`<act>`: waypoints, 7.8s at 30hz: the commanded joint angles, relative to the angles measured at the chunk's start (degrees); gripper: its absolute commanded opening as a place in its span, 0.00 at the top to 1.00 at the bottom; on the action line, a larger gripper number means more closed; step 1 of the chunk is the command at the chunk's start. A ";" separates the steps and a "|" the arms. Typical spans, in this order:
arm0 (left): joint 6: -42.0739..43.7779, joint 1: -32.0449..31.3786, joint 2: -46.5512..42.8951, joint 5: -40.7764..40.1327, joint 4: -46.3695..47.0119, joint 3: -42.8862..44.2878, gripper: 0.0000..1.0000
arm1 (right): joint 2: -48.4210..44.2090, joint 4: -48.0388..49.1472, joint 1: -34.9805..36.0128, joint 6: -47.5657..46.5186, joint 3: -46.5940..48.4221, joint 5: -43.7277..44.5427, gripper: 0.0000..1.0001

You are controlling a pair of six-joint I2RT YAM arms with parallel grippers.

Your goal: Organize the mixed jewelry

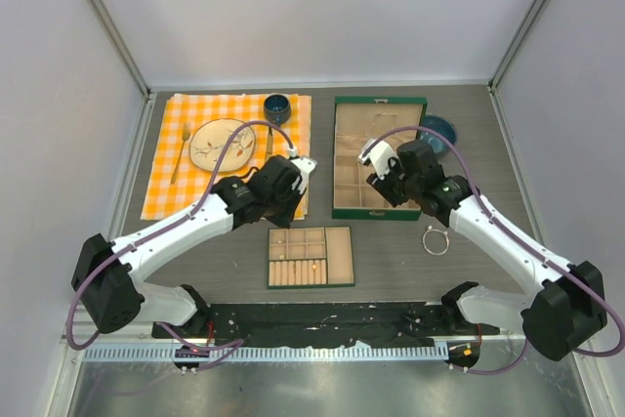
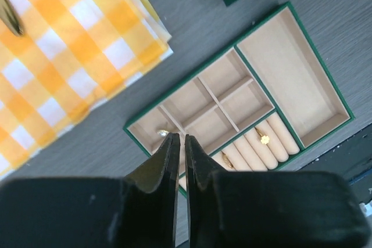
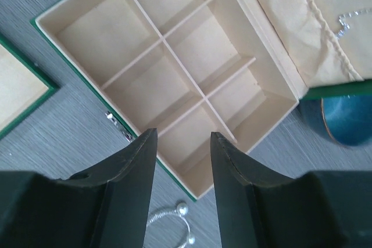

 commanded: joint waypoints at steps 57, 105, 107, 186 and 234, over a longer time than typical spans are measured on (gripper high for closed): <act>19.77 10.77 11.00 9.55 -0.12 14.76 0.44 | 3.42 -4.14 -31.94 -21.82 -17.73 -9.03 0.48; 18.98 17.18 9.07 9.03 1.46 15.90 0.24 | 1.39 -26.65 -31.85 -15.51 10.82 -16.50 0.99; 18.72 17.80 9.07 9.37 1.54 15.99 0.23 | 2.54 -24.72 -31.50 -14.01 13.36 -16.41 0.99; 18.01 24.22 8.81 16.49 1.63 13.53 0.00 | 41.83 -5.90 -8.74 0.41 32.62 4.68 0.86; 17.93 24.22 7.75 18.25 1.02 12.91 0.00 | 33.22 -8.27 -7.33 0.41 25.60 5.12 0.56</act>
